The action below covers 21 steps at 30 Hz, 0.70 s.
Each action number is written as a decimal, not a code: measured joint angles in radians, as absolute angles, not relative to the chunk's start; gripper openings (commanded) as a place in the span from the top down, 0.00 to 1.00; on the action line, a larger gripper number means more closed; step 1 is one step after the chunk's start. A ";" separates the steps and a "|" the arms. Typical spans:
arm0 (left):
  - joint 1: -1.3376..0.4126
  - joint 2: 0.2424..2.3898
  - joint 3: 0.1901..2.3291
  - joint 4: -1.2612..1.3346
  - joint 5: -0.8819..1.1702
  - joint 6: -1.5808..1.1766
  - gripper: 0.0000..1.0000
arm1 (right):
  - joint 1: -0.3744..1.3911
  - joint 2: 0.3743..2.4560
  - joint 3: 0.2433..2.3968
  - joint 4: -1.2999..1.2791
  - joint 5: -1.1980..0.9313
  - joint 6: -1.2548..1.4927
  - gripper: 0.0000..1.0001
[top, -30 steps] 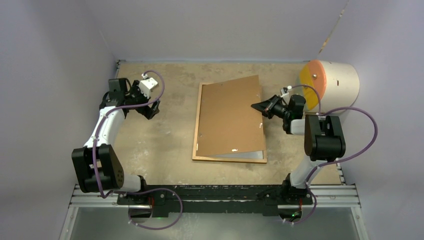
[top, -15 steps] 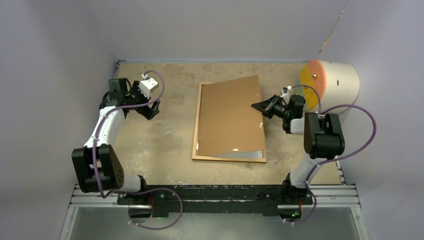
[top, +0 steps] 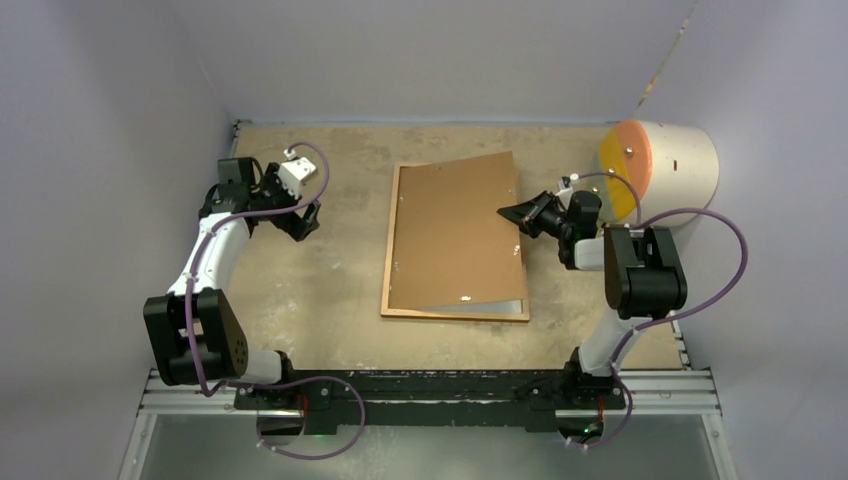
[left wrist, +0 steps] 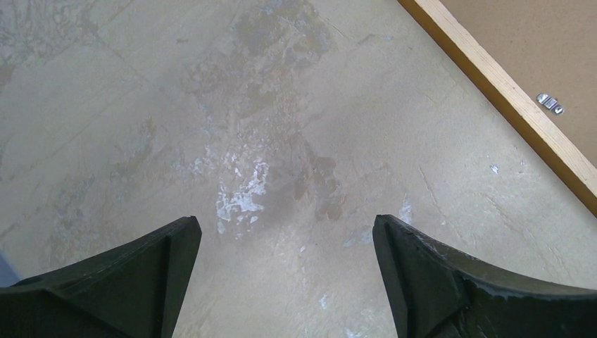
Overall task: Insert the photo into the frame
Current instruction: Turn over the photo frame item on the photo frame.
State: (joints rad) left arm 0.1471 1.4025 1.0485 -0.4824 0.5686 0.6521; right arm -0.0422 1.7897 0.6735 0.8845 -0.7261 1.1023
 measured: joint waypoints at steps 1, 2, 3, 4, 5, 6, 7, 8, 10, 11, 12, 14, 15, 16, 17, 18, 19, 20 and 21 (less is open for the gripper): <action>0.147 1.402 1.048 -0.485 0.569 0.652 0.00 | -0.035 1.785 0.666 0.885 -0.712 1.103 1.00; 0.147 1.402 1.048 -0.486 0.569 0.653 0.00 | -0.029 1.780 0.659 0.884 -0.699 1.103 1.00; 0.147 1.402 1.048 -0.487 0.569 0.653 0.00 | -0.024 1.778 0.655 0.885 -0.691 1.103 1.00; 0.147 1.402 1.048 -0.488 0.569 0.655 0.00 | -0.020 1.777 0.654 0.885 -0.686 1.103 1.00; 0.147 1.402 1.047 -0.488 0.569 0.657 0.00 | -0.017 1.777 0.654 0.884 -0.679 1.103 0.95; 0.147 1.402 1.046 -0.488 0.569 0.659 0.00 | -0.009 1.777 0.654 0.884 -0.674 1.103 0.91; 0.147 1.402 1.044 -0.488 0.569 0.660 0.00 | -0.002 1.777 0.654 0.885 -0.669 1.103 0.86; 0.147 1.402 1.041 -0.488 0.569 0.661 0.00 | 0.006 1.777 0.654 0.884 -0.662 1.102 0.82; 0.147 1.402 1.035 -0.490 0.570 0.668 0.00 | 0.025 1.777 0.659 0.863 -0.638 1.087 0.69; 0.147 1.402 1.034 -0.494 0.570 0.670 0.00 | 0.035 1.777 0.666 0.836 -0.629 1.071 0.65; 0.147 1.402 1.032 -0.496 0.570 0.673 0.00 | 0.047 1.777 0.676 0.803 -0.619 1.052 0.62; 0.147 1.402 1.032 -0.498 0.572 0.675 0.00 | 0.065 1.777 0.701 0.733 -0.604 1.010 0.46; 0.147 1.402 1.032 -0.499 0.572 0.675 0.00 | 0.070 1.775 0.710 0.705 -0.596 0.996 0.35; 0.147 1.402 1.032 -0.500 0.573 0.675 0.00 | 0.075 1.771 0.720 0.673 -0.587 0.978 0.30; 0.147 1.402 1.032 -0.500 0.573 0.675 0.00 | 0.080 1.764 0.729 0.640 -0.580 0.959 0.29; 0.147 1.402 1.032 -0.501 0.574 0.675 0.00 | 0.085 1.755 0.737 0.608 -0.569 0.939 0.26; 0.147 1.402 1.032 -0.503 0.574 0.675 0.00 | 0.091 1.744 0.746 0.575 -0.562 0.916 0.23; 0.147 1.402 1.032 -0.503 0.574 0.675 0.00 | 0.096 1.734 0.754 0.549 -0.558 0.901 0.07; 0.147 1.402 1.032 -0.503 0.575 0.675 0.00 | 0.104 1.724 0.766 0.516 -0.545 0.882 0.02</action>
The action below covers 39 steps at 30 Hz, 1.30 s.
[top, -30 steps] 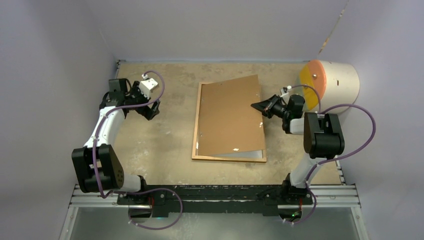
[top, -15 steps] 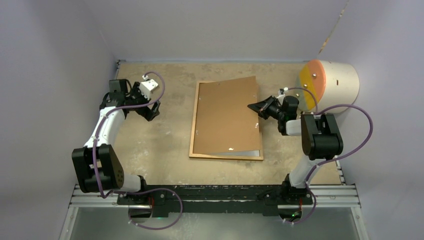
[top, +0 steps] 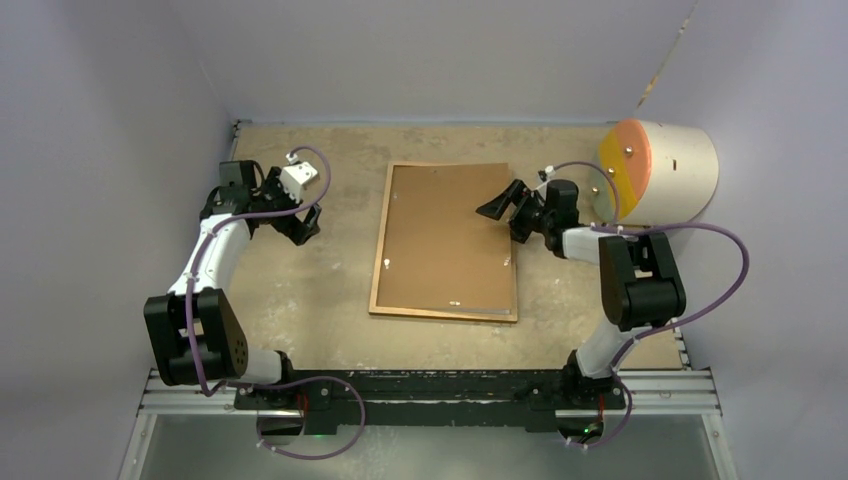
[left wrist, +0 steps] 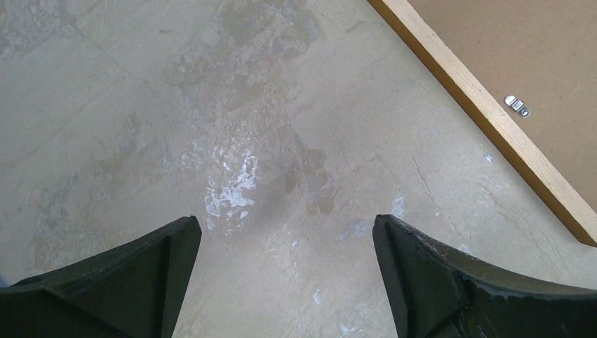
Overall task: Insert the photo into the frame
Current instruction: Turn over the photo frame item on the photo frame.
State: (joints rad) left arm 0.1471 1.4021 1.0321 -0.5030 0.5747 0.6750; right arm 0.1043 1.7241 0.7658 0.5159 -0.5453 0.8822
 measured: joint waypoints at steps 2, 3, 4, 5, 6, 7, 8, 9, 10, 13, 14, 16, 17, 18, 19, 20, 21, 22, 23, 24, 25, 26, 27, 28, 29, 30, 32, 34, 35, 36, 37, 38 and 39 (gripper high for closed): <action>0.147 1.402 1.032 -0.503 0.577 0.675 0.00 | 0.120 1.711 0.798 0.450 -0.517 0.840 0.01; 0.147 1.401 1.032 -0.504 0.579 0.675 0.00 | 0.131 1.710 0.818 0.414 -0.502 0.815 0.01; 0.147 1.400 1.032 -0.505 0.580 0.675 0.00 | 0.142 1.708 0.839 0.377 -0.484 0.793 0.01; 0.147 1.398 1.032 -0.506 0.581 0.675 0.00 | 0.154 1.708 0.859 0.340 -0.463 0.771 0.01; 0.147 1.396 1.032 -0.507 0.582 0.675 0.00 | 0.166 1.708 0.879 0.303 -0.441 0.750 0.01; 0.147 1.394 1.032 -0.508 0.583 0.675 0.00 | 0.177 1.708 0.899 0.266 -0.421 0.731 0.01; 0.147 1.391 1.032 -0.508 0.584 0.676 0.00 | 0.187 1.708 0.915 0.234 -0.400 0.715 0.01; 0.147 1.389 1.032 -0.510 0.586 0.676 0.00 | 0.196 1.708 0.933 0.199 -0.380 0.699 0.01; 0.147 1.387 1.032 -0.512 0.590 0.676 0.00 | 0.204 1.707 0.951 0.162 -0.357 0.688 0.01; 0.147 1.387 1.032 -0.517 0.598 0.676 0.00 | 0.215 1.699 0.984 0.081 -0.308 0.667 0.01; 0.147 1.387 1.032 -0.518 0.599 0.676 0.00 | 0.216 1.693 0.990 0.056 -0.294 0.661 0.01; 0.147 1.387 1.032 -0.518 0.603 0.675 0.00 | 0.221 1.681 1.003 0.002 -0.258 0.645 0.01; 0.147 1.387 1.032 -0.518 0.603 0.675 0.00 | 0.223 1.677 1.010 -0.018 -0.244 0.639 0.01; 0.147 1.387 1.032 -0.518 0.604 0.675 0.00 | 0.227 1.673 1.021 -0.045 -0.223 0.628 0.01; 0.147 1.387 1.032 -0.518 0.605 0.675 0.00 | 0.231 1.670 1.034 -0.072 -0.201 0.617 0.01; 0.147 1.387 1.032 -0.518 0.606 0.675 0.00 | 0.236 1.669 1.050 -0.097 -0.182 0.605 0.01; 0.147 1.387 1.032 -0.518 0.607 0.675 0.00 | 0.243 1.668 1.069 -0.124 -0.165 0.594 0.01; 0.147 1.387 1.032 -0.518 0.608 0.675 0.00 | 0.250 1.668 1.088 -0.149 -0.147 0.581 0.01; 0.147 1.387 1.032 -0.518 0.608 0.674 0.00 | 0.257 1.668 1.106 -0.173 -0.133 0.569 0.01; 0.147 1.387 1.032 -0.519 0.608 0.673 0.00 | 0.263 1.668 1.124 -0.194 -0.118 0.558 0.01; 0.147 1.387 1.032 -0.519 0.608 0.670 0.00 | 0.267 1.666 1.139 -0.209 -0.105 0.546 0.01; 0.147 1.387 1.032 -0.520 0.608 0.667 0.00 | 0.270 1.660 1.150 -0.220 -0.089 0.535 0.01; 0.147 1.387 1.032 -0.521 0.608 0.664 0.00 | 0.274 1.647 1.155 -0.229 -0.076 0.524 0.01; 0.147 1.388 1.032 -0.522 0.608 0.661 0.00 | 0.275 1.631 1.156 -0.236 -0.062 0.517 0.01; 0.147 1.388 1.032 -0.522 0.608 0.651 0.00 | 0.276 1.608 1.156 -0.242 -0.046 0.513 0.01; 0.147 1.388 1.032 -0.522 0.609 0.642 0.00 | 0.275 1.581 1.156 -0.244 -0.034 0.516 0.01; 0.147 1.389 1.036 -0.522 0.610 0.623 0.00 | 0.270 1.529 1.156 -0.240 -0.018 0.527 0.01; 0.146 1.396 1.050 -0.523 0.616 0.600 0.00 | 0.257 1.480 1.148 -0.213 -0.046 0.540 0.01; 0.144 1.403 1.060 -0.523 0.622 0.586 0.00 | 0.251 1.461 1.136 -0.179 -0.072 0.546 0.04; 0.143 1.410 1.069 -0.522 0.628 0.576 0.00 | 0.248 1.445 1.119 -0.145 -0.097 0.553 0.09; 0.140 1.420 1.078 -0.519 0.639 0.559 0.00 | 0.247 1.436 1.104 -0.117 -0.121 0.561 0.13; 0.134 1.430 1.084 -0.515 0.648 0.543 0.00 | 0.249 1.433 1.094 -0.101 -0.137 0.569 0.18; 0.125 1.440 1.085 -0.511 0.655 0.530 0.01 | 0.254 1.434 1.085 -0.084 -0.162 0.581 0.20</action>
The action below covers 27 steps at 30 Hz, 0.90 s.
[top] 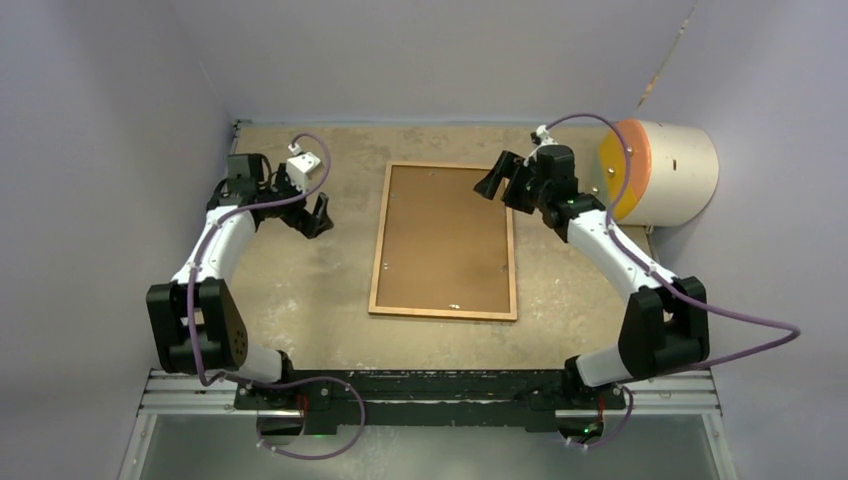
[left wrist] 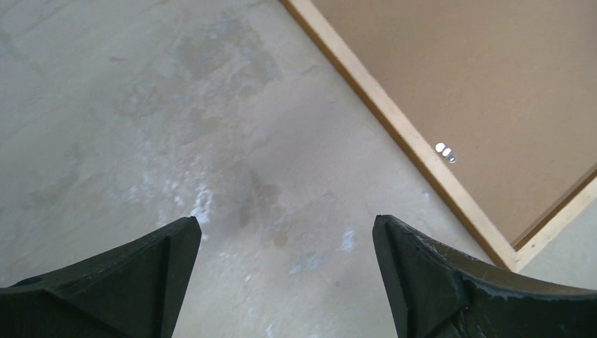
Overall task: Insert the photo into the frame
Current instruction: Turn over the photo frame item on the photo frame, then install the photo frame at the center of the board.
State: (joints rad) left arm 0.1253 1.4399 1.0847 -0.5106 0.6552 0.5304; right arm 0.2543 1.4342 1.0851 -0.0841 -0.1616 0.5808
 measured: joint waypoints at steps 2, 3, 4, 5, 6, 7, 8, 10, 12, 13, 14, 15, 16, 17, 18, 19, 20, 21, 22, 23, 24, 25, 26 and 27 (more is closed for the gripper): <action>0.098 1.459 1.084 -0.503 0.665 0.502 0.05 | 0.280 1.450 1.071 -0.053 -0.203 0.609 0.20; 0.072 1.472 1.082 -0.488 0.670 0.479 0.08 | 0.302 1.463 1.066 -0.033 -0.219 0.624 0.19; 0.054 1.483 1.081 -0.478 0.674 0.464 0.11 | 0.325 1.473 1.059 -0.011 -0.229 0.636 0.18; 0.031 1.495 1.077 -0.462 0.681 0.448 0.13 | 0.355 1.483 1.047 0.015 -0.237 0.649 0.18; 0.009 1.510 1.071 -0.442 0.687 0.427 0.16 | 0.374 1.494 1.028 0.049 -0.250 0.665 0.18; -0.007 1.525 1.065 -0.428 0.694 0.413 0.18 | 0.413 1.500 1.018 0.064 -0.258 0.675 0.18; -0.027 1.548 1.060 -0.412 0.707 0.393 0.20 | 0.448 1.510 1.004 0.090 -0.266 0.688 0.18; -0.051 1.593 1.050 -0.388 0.724 0.359 0.25 | 0.522 1.550 0.988 0.145 -0.283 0.715 0.18; -0.070 1.643 1.037 -0.366 0.735 0.328 0.27 | 0.582 1.599 0.987 0.190 -0.288 0.732 0.19; -0.077 1.663 1.028 -0.356 0.739 0.312 0.28 | 0.608 1.622 0.986 0.210 -0.290 0.740 0.20; -0.083 1.680 1.019 -0.344 0.743 0.295 0.30 | 0.627 1.639 0.984 0.230 -0.292 0.746 0.21; -0.089 1.695 1.011 -0.334 0.749 0.276 0.32 | 0.646 1.658 0.979 0.257 -0.296 0.752 0.24; -0.093 1.707 1.005 -0.324 0.754 0.262 0.34 | 0.662 1.675 0.971 0.283 -0.303 0.762 0.25; -0.095 1.721 1.002 -0.314 0.763 0.244 0.36 | 0.675 1.692 0.965 0.307 -0.307 0.772 0.27; -0.098 1.737 1.001 -0.304 0.773 0.228 0.38 | 0.686 1.710 0.962 0.329 -0.310 0.780 0.28; -0.099 1.753 1.001 -0.292 0.783 0.216 0.40 | 0.693 1.725 0.961 0.346 -0.311 0.786 0.29; -0.100 1.766 1.001 -0.285 0.791 0.203 0.42 | 0.701 1.747 0.961 0.366 -0.316 0.791 0.29; -0.100 1.779 1.001 -0.277 0.801 0.192 0.43 | 0.706 1.768 0.961 0.385 -0.325 0.797 0.30; -0.101 1.790 1.001 -0.272 0.808 0.184 0.45 | 0.708 1.785 0.961 0.399 -0.332 0.801 0.31; -0.102 1.799 1.000 -0.268 0.814 0.176 0.47 | 0.712 1.806 0.961 0.414 -0.337 0.805 0.32; -0.103 1.805 0.999 -0.263 0.819 0.171 0.50 | 0.714 1.825 0.961 0.425 -0.343 0.808 0.33; -0.104 1.807 0.996 -0.257 0.822 0.167 0.53 | 0.717 1.843 0.963 0.432 -0.350 0.810 0.34; -0.105 1.809 0.993 -0.251 0.826 0.165 0.55 | 0.721 1.860 0.966 0.437 -0.356 0.812 0.35; -0.107 1.810 0.989 -0.246 0.830 0.163 0.57 | 0.724 1.875 0.971 0.440 -0.360 0.813 0.36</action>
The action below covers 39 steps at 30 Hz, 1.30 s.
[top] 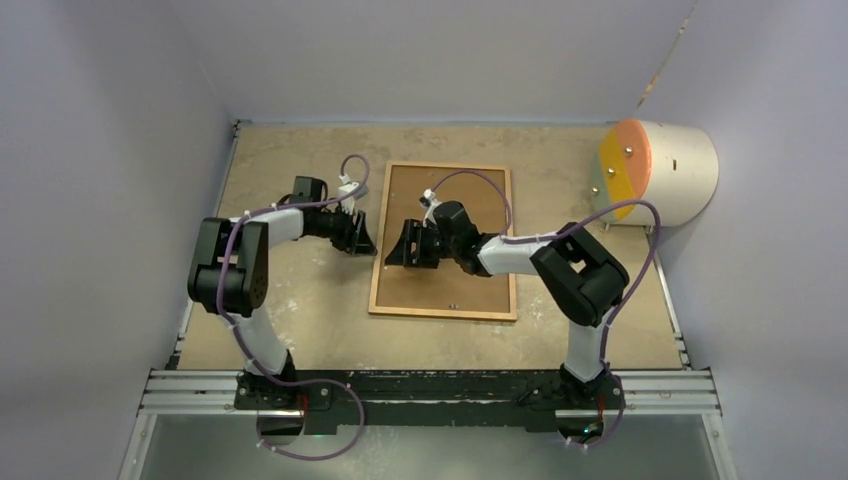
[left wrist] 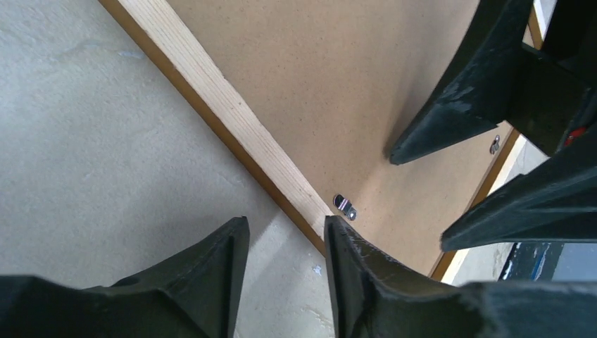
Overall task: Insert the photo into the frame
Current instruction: Install the photo frame at the center of the board.
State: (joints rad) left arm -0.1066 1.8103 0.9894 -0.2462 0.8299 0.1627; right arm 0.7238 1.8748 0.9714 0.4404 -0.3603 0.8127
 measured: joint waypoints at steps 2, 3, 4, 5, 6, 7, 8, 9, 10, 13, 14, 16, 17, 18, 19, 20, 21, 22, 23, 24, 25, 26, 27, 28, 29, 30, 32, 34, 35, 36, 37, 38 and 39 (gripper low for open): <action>-0.108 1.817 0.985 -0.242 0.835 0.158 0.61 | 0.728 1.898 0.984 0.447 -0.361 0.812 0.37; -0.109 1.822 0.984 -0.240 0.836 0.157 0.63 | 0.730 1.909 0.992 0.452 -0.361 0.812 0.38; -0.109 1.826 0.983 -0.240 0.837 0.157 0.65 | 0.733 1.922 1.003 0.457 -0.362 0.812 0.39; -0.109 1.831 0.983 -0.240 0.838 0.157 0.66 | 0.734 1.930 1.011 0.461 -0.362 0.811 0.40; -0.110 1.835 0.983 -0.239 0.838 0.156 0.67 | 0.735 1.940 1.020 0.464 -0.363 0.811 0.41; -0.110 1.839 0.983 -0.239 0.842 0.155 0.68 | 0.736 1.948 1.027 0.467 -0.366 0.811 0.41; -0.110 1.840 0.983 -0.236 0.846 0.155 0.69 | 0.739 1.954 1.032 0.470 -0.368 0.811 0.42; -0.110 1.842 0.983 -0.234 0.850 0.152 0.71 | 0.740 1.959 1.036 0.472 -0.370 0.811 0.43; -0.110 1.843 0.983 -0.233 0.855 0.151 0.72 | 0.741 1.964 1.039 0.472 -0.371 0.810 0.43; -0.110 1.848 0.983 -0.231 0.869 0.149 0.74 | 0.744 1.976 1.050 0.472 -0.379 0.807 0.45; -0.110 1.848 0.983 -0.231 0.873 0.149 0.74 | 0.746 1.978 1.054 0.472 -0.382 0.806 0.45; -0.110 1.850 0.983 -0.229 0.879 0.149 0.74 | 0.747 1.980 1.057 0.472 -0.385 0.805 0.45; -0.110 1.851 0.983 -0.228 0.881 0.149 0.75 | 0.748 1.983 1.060 0.472 -0.386 0.804 0.46; -0.110 1.852 0.983 -0.228 0.884 0.149 0.75 | 0.748 1.987 1.064 0.473 -0.387 0.804 0.47; -0.110 1.852 0.983 -0.227 0.886 0.149 0.75 | 0.749 1.990 1.066 0.473 -0.389 0.804 0.47; -0.110 1.852 0.983 -0.227 0.886 0.149 0.75 | 0.751 1.993 1.068 0.474 -0.390 0.804 0.48; -0.110 1.852 0.983 -0.227 0.886 0.149 0.75 | 0.752 1.995 1.068 0.476 -0.393 0.805 0.48; -0.110 1.852 0.983 -0.227 0.887 0.149 0.75 | 0.752 1.997 1.068 0.478 -0.396 0.805 0.48; -0.110 1.852 0.983 -0.227 0.887 0.149 0.75 | 0.752 1.998 1.068 0.478 -0.400 0.807 0.49; -0.110 1.852 0.983 -0.227 0.887 0.149 0.75 | 0.752 2.001 1.069 0.479 -0.406 0.807 0.49; -0.110 1.852 0.983 -0.227 0.887 0.149 0.76 | 0.752 2.005 1.072 0.480 -0.411 0.809 0.50; -0.110 1.852 0.983 -0.228 0.887 0.149 0.76 | 0.752 2.009 1.076 0.483 -0.414 0.810 0.50; -0.111 1.852 0.983 -0.228 0.887 0.150 0.76 | 0.753 2.010 1.079 0.483 -0.415 0.810 0.50; -0.111 1.852 0.983 -0.228 0.886 0.150 0.76 | 0.753 2.011 1.080 0.484 -0.415 0.810 0.51; -0.111 1.852 0.983 -0.228 0.887 0.150 0.76 | 0.753 2.013 1.081 0.484 -0.415 0.810 0.51; -0.111 1.852 0.983 -0.228 0.887 0.151 0.76 | 0.753 2.017 1.084 0.484 -0.417 0.812 0.51; -0.111 1.852 0.984 -0.229 0.887 0.152 0.76 | 0.752 2.025 1.092 0.484 -0.427 0.812 0.52; -0.112 1.852 0.984 -0.229 0.887 0.153 0.76 | 0.752 2.033 1.101 0.485 -0.436 0.813 0.52; -0.112 1.852 0.984 -0.229 0.887 0.153 0.77 | 0.753 2.037 1.105 0.486 -0.439 0.816 0.53; -0.112 1.852 0.984 -0.229 0.887 0.153 0.77 | 0.753 2.041 1.108 0.488 -0.440 0.819 0.53; -0.112 1.852 0.984 -0.229 0.887 0.153 0.77 | 0.753 2.043 1.110 0.492 -0.441 0.822 0.53; -0.112 1.852 0.984 -0.229 0.887 0.153 0.77 | 0.753 2.045 1.110 0.493 -0.442 0.825 0.54; -0.112 1.852 0.984 -0.229 0.887 0.153 0.78 | 0.753 2.046 1.110 0.495 -0.442 0.829 0.54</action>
